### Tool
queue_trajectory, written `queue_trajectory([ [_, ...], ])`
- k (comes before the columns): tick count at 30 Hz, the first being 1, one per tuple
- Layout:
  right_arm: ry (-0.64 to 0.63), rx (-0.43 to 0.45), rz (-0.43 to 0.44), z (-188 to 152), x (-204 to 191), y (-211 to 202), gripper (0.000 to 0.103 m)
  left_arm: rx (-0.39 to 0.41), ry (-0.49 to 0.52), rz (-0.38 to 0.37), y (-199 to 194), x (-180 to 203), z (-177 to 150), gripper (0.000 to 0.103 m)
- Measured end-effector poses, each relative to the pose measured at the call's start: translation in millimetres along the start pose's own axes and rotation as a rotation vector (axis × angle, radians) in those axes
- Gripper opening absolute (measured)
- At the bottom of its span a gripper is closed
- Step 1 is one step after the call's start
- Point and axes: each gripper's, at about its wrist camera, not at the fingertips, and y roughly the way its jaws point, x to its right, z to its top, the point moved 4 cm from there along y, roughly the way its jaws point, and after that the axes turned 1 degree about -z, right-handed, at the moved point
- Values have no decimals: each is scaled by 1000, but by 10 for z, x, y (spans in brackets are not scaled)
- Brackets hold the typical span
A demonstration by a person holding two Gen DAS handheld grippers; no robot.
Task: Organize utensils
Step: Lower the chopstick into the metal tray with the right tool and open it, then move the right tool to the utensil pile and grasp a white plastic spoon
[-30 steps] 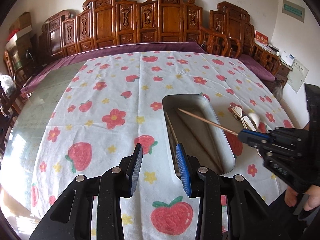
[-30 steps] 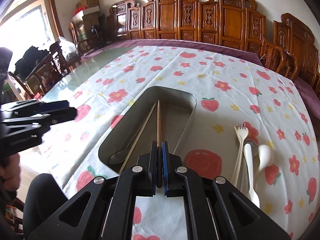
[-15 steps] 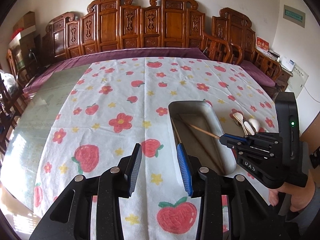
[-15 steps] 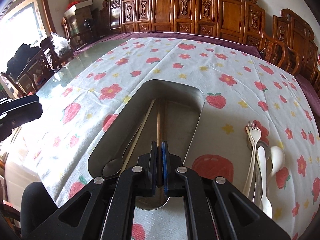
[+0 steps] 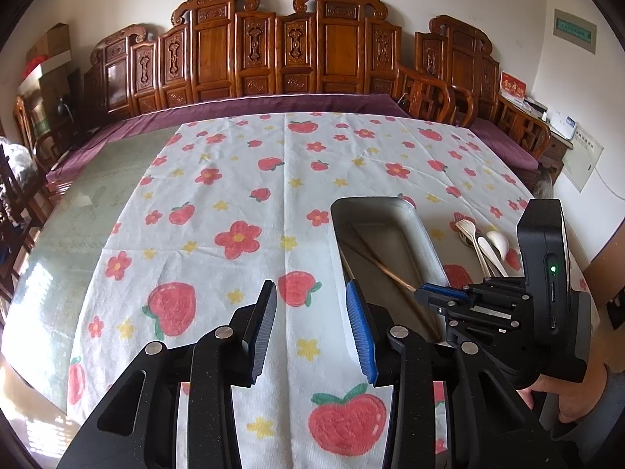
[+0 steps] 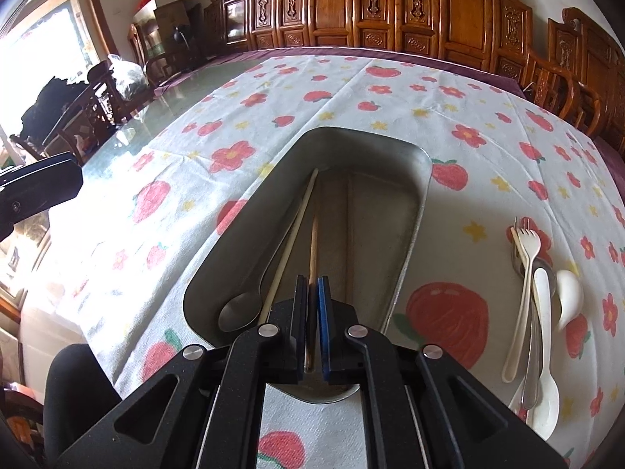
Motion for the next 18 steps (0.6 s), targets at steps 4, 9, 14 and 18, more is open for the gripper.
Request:
queue_trajectory([
  [4, -3, 12, 3, 3, 21, -37, 8, -1, 4, 1, 7, 26, -21, 35],
  [9, 24, 52, 19, -45, 177, -214, 12, -2, 11, -4, -5, 114, -47, 35],
  [14, 53, 102, 8, -176, 522, -592, 12, 2, 22, -28, 0, 301, -57, 39],
  [18, 60, 126, -38, -339, 863, -900, 12, -3, 39, -54, 61, 521, -70, 39],
])
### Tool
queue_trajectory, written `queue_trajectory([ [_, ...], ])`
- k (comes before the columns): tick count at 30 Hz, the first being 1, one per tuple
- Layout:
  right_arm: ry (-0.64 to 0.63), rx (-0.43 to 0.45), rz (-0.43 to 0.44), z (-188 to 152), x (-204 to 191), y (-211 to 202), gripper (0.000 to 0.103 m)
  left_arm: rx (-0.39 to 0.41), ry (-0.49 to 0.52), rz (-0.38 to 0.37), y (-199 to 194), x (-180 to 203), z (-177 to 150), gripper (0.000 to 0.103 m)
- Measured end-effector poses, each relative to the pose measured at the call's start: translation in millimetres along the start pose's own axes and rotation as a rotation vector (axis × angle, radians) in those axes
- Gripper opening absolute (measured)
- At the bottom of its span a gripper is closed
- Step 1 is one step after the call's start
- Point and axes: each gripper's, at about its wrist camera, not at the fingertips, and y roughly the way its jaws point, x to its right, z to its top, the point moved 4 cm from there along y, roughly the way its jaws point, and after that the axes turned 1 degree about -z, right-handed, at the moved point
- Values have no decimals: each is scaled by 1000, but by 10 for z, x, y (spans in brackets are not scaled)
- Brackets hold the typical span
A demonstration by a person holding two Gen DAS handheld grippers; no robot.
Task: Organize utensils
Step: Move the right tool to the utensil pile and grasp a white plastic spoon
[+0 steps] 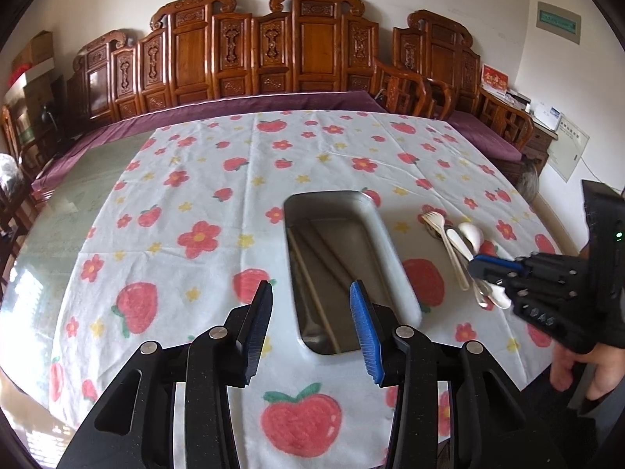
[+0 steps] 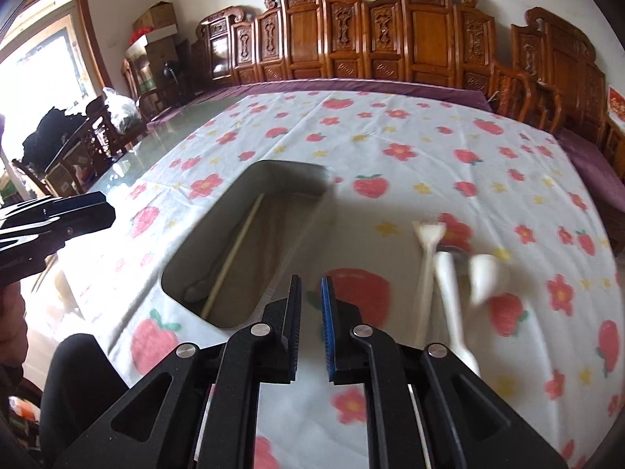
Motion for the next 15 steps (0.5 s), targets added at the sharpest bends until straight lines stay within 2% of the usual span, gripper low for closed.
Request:
queue_trajectory([
  [7, 50, 14, -77, -256, 672, -372, 12, -15, 40, -35, 146, 476, -1, 39],
  [13, 93, 17, -86, -399, 969, -416, 13, -24, 68, -50, 209, 779, -28, 39],
  [15, 100, 13, -77, -417, 1010, -386, 21, -32, 78, -52, 221, 870, -57, 39],
])
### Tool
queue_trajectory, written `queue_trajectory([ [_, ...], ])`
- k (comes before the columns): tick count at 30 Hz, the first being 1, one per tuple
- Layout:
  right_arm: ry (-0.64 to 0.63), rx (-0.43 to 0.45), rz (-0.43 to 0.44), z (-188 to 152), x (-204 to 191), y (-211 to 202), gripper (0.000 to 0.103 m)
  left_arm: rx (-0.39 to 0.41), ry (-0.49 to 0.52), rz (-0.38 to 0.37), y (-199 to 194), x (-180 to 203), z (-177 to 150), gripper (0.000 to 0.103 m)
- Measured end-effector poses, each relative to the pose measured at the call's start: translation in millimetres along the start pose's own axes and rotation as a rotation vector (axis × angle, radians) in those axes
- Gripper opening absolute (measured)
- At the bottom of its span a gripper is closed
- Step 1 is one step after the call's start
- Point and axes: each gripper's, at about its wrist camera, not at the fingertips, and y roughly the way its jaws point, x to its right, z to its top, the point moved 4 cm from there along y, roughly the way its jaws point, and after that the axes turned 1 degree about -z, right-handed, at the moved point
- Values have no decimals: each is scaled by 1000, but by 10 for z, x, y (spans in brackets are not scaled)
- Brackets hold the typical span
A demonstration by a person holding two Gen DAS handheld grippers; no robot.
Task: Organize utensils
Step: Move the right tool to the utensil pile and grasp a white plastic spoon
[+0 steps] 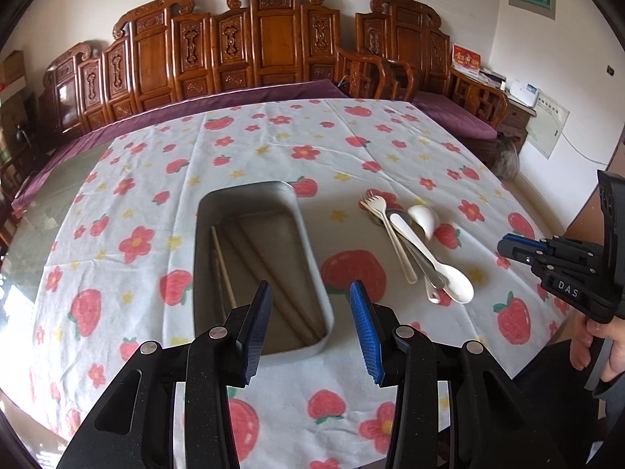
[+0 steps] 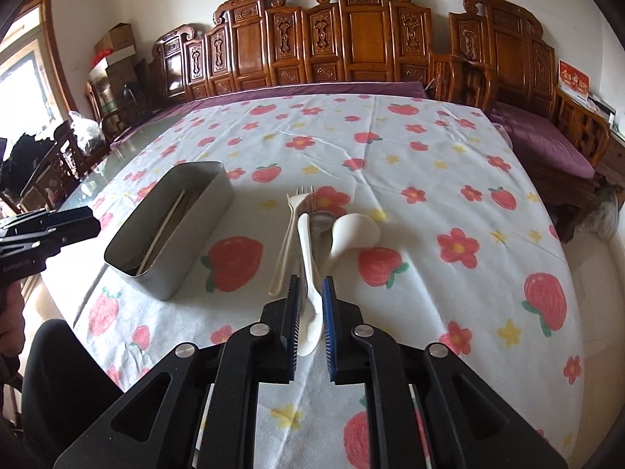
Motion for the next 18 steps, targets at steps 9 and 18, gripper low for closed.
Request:
queue_trajectory([
  [9, 7, -96, 40, -206, 122, 332, 23, -12, 28, -15, -40, 266, -111, 44],
  [18, -19, -153, 69, -321, 53, 551, 17, -39, 38, -50, 97, 495, -244, 51],
])
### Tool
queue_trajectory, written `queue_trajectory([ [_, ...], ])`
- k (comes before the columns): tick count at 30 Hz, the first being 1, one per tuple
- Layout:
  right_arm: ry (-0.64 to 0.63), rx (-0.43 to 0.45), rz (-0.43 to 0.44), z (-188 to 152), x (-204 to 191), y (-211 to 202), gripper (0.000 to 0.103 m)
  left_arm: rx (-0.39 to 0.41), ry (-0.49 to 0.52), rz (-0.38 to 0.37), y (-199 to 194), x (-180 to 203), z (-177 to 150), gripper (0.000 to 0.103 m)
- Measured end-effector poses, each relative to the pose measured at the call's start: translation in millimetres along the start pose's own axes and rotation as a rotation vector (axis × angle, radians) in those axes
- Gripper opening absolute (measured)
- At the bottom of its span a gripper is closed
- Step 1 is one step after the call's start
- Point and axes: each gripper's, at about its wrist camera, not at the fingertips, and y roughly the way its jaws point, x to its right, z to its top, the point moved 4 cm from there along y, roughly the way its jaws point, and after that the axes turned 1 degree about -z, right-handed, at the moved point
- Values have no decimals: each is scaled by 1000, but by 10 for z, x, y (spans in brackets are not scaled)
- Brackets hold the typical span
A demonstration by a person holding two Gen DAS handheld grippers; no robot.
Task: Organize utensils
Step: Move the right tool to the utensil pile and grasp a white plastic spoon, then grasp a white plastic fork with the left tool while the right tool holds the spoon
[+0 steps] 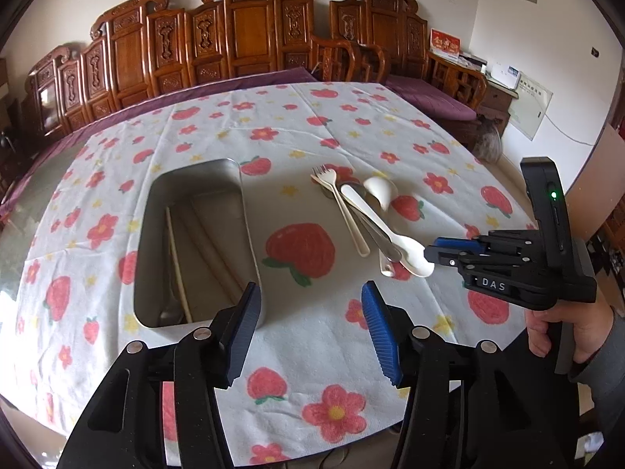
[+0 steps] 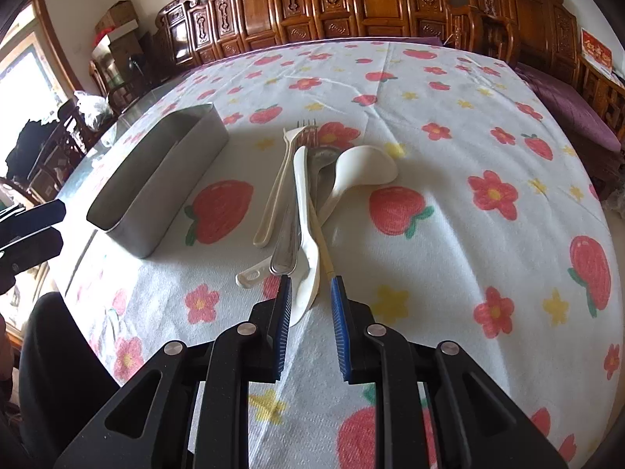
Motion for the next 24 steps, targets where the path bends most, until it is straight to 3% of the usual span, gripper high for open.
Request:
queue_trajectory([
  [12, -21, -23, -37, -10, 26, 68, 3, -45, 6, -12, 210, 115, -62, 52],
  [24, 46, 35, -84, 85, 396, -244, 2, -65, 17, 5, 576, 275, 150, 52],
])
